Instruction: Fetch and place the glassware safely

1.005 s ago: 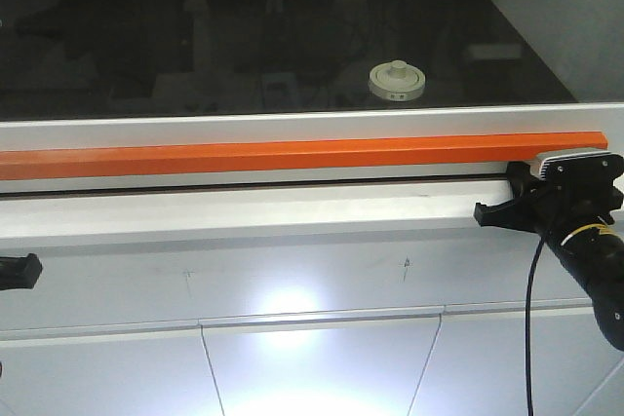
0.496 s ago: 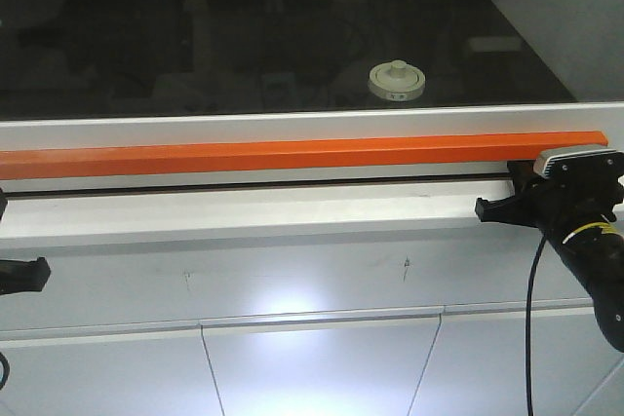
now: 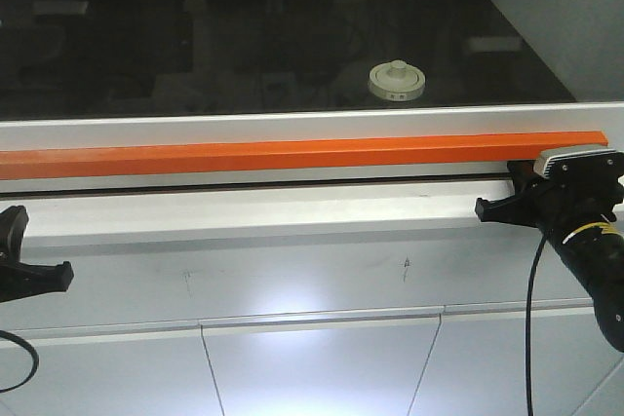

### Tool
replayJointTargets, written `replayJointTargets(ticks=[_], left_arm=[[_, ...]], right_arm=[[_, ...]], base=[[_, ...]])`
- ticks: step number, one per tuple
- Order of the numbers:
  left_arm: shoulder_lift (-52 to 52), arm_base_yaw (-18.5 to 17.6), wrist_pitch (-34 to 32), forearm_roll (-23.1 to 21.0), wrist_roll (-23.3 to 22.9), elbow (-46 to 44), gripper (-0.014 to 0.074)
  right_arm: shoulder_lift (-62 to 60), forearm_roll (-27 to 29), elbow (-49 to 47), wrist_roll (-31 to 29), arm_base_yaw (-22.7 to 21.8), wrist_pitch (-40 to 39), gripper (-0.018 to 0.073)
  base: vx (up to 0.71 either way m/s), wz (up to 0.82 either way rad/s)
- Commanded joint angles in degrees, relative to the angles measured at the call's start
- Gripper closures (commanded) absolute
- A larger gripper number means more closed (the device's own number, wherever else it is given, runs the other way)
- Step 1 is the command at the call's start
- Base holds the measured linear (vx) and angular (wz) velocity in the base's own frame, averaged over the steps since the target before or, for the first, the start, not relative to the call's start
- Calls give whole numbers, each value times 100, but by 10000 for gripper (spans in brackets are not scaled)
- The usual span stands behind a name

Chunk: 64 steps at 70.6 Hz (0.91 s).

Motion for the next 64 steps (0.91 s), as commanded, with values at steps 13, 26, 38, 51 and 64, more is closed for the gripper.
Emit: replayJointTargets(ticks=[13, 26, 38, 51, 64], left_arm=[[913, -10, -1123, -56, -54, -390, 603], [1354, -10, -1187, -58, -88, -774, 603], [1641, -6, -1124, -69, -54, -1027, 603], [1895, -6, -1129, -69, -41, -1373, 603], [1934, -6, -1135, -62, -41, -1678, 603]], right_arm=[[-217, 29, -220, -37, -23, -896, 560], [-217, 29, -220, -37, -23, -867, 560], [-217, 29, -220, -37, -23, -661, 560], [-217, 29, -220, -37, -23, -638, 560], [-217, 29, -220, -43, -23, -633, 560]], base=[[0, 0], [0, 0], [0, 0], [0, 0], [0, 0]])
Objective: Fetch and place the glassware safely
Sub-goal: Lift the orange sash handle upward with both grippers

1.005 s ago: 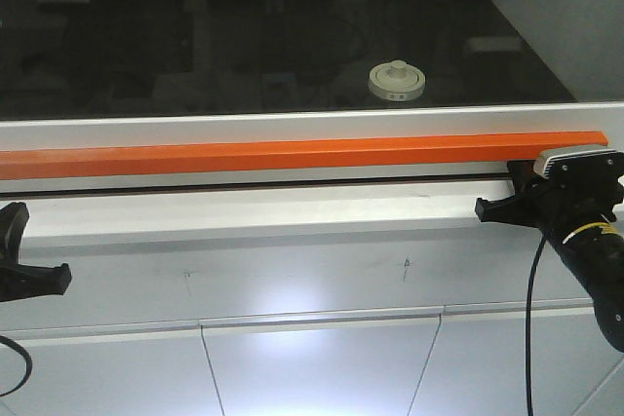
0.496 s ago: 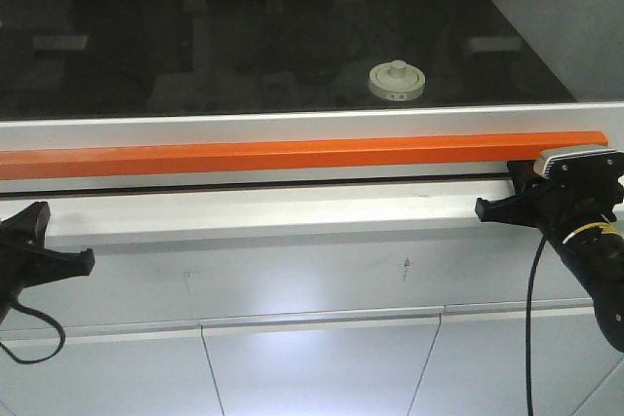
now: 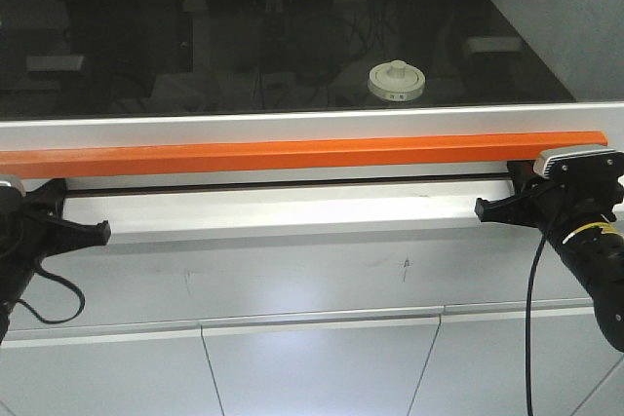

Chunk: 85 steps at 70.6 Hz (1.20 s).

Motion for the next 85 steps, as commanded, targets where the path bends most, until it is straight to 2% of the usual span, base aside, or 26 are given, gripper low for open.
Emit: replayJointTargets(ticks=[1, 23, 40, 85], left_arm=[[-174, -6, -452, -25, -10, -248, 603], [-313, -6, -927, 279, -10, -292, 603], [-689, -6, -831, 228, 34, -292, 603], [-740, -6, -849, 223, -20, -292, 603]], right_arm=[[-217, 36, -220, -43, -23, -637, 560], [-217, 36, -220, -43, -23, -637, 560], [-217, 36, -220, -43, -23, -637, 560], [-377, 36, -220, -37, -23, -692, 560]], base=[[0, 0], [0, 0], [0, 0], [0, 0]])
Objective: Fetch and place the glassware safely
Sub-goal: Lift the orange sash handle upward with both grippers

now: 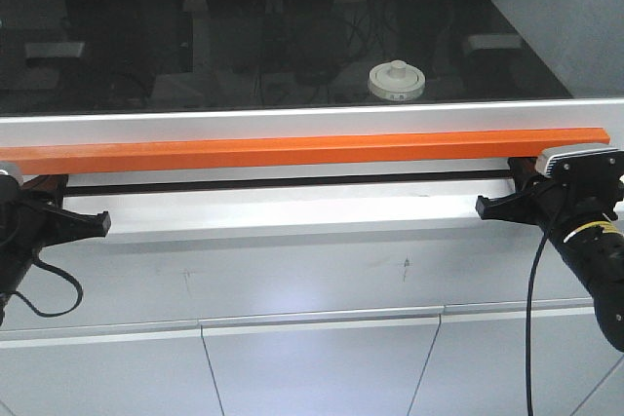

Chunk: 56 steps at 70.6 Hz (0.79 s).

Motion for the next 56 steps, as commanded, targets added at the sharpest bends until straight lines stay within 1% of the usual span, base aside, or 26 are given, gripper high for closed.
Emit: replayJointTargets(ticks=[1, 16, 28, 40, 56], left_arm=[[-379, -6, -1090, 23, -32, -230, 603], [-717, -6, -1051, 0, -32, -230, 603], [-1033, -6, -796, -192, -32, -230, 603], [-1267, -6, -720, -187, -24, -235, 603], [-1581, -6, -598, -187, -31, -235, 603]], right_arm=[[-381, 31, -220, -37, -23, -576, 560], [-623, 31, -234, -37, -23, -496, 560], [-729, 31, -234, -37, -23, -496, 560], [-943, 31, -234, -37, -23, -473, 560], [-1266, 4, -421, -37, -23, -52, 560]], base=[[0, 0], [0, 0], [0, 0], [0, 0], [0, 0]])
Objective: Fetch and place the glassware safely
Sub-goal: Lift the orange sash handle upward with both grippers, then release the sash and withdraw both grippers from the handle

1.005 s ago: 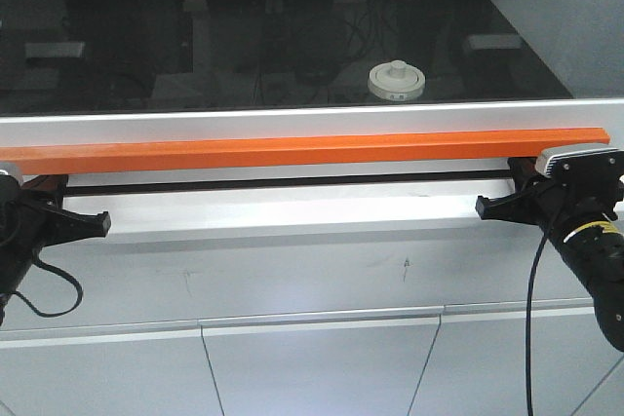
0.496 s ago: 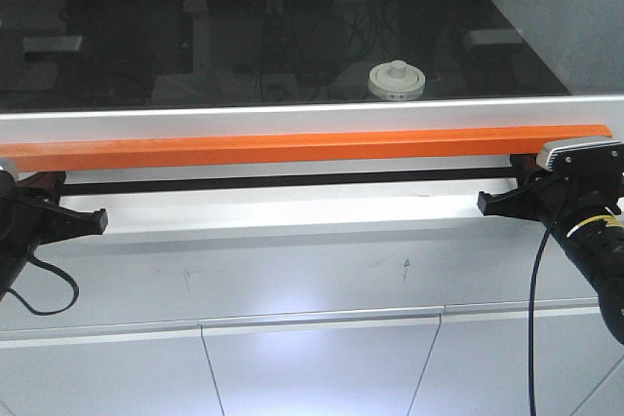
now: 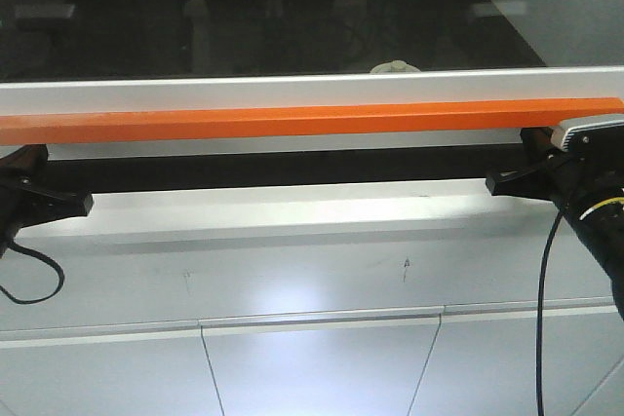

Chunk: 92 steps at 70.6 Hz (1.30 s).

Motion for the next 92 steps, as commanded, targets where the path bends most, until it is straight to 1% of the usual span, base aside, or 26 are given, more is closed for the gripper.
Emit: replayJointTargets(ticks=[1, 13, 24, 36, 52, 60, 78, 92], left_arm=[[-492, -6, -1307, -87, -25, -241, 603], [-767, -6, -1187, -93, -25, -241, 603], [-1008, -6, -1048, -93, -25, -241, 603], [-1256, -6, -968, -93, -25, -274, 603], [-1561, -6, -279, -74, -19, -762, 603], [-1680, -6, -110, -74, -15, -1022, 603], [-2065, -6, 426, -13, -15, -1516, 603], [-2304, -6, 765, -6, 33, -1734, 603]], right_arm=[[-438, -8, -343, -37, -23, -619, 560], [-678, -233, -636, 3, -23, -325, 560], [-917, -241, -799, 126, -23, -117, 560], [-1188, -241, -929, 132, -23, 60, 560], [-1524, -246, -1164, 152, -23, 300, 560], [-1680, -246, -1347, 264, -23, 511, 560], [-1991, -268, -1781, 264, -23, 930, 560], [-2272, -287, -1812, 264, -23, 1267, 560]], base=[[0, 0], [0, 0], [0, 0], [0, 0], [0, 0], [0, 0], [0, 0], [0, 0]])
